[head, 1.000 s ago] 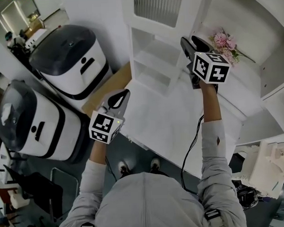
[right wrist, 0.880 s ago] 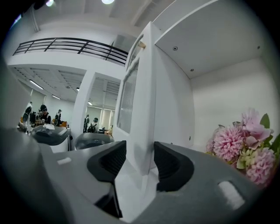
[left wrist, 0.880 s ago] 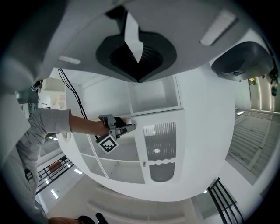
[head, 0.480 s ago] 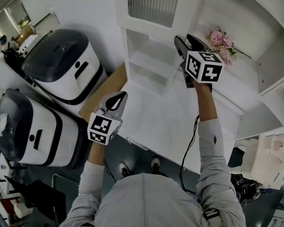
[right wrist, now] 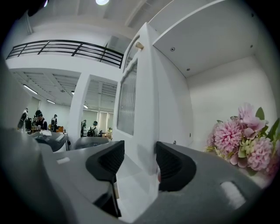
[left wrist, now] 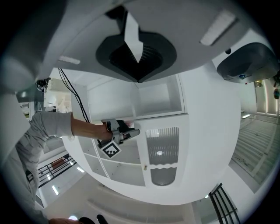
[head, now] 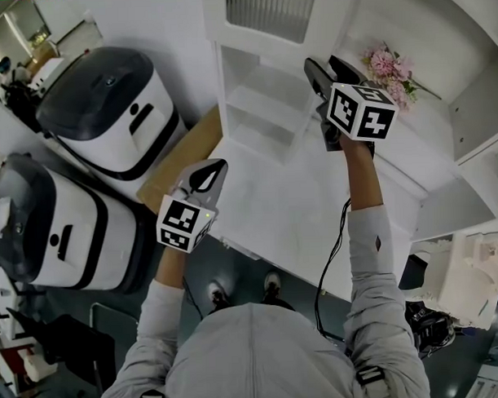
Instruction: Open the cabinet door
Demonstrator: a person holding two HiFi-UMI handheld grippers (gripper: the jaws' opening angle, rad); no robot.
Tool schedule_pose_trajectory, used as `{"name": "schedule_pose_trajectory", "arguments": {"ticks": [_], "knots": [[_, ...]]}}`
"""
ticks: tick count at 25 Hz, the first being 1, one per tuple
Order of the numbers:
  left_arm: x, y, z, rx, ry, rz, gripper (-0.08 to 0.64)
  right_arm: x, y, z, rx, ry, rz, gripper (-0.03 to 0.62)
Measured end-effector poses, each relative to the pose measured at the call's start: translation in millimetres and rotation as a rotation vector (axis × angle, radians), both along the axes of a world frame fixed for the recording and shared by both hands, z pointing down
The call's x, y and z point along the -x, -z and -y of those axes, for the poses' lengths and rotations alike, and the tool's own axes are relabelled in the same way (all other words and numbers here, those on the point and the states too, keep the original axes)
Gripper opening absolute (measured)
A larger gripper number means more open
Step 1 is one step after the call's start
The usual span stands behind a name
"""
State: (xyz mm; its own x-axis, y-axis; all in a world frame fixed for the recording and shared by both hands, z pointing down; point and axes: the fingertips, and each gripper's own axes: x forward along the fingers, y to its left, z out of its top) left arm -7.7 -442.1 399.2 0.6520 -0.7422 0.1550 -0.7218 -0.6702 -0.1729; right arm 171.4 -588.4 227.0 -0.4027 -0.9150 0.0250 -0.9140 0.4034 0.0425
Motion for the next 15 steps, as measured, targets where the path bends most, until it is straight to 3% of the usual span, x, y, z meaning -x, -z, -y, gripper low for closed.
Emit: {"name": "schedule_pose_trajectory", "arguments": {"ticks": [15], "knots": [[-6, 1, 1, -0.002, -0.028, 0.003, 0.018, 9, -1, -18, 0.002, 0.039, 0.01, 0.183]]}}
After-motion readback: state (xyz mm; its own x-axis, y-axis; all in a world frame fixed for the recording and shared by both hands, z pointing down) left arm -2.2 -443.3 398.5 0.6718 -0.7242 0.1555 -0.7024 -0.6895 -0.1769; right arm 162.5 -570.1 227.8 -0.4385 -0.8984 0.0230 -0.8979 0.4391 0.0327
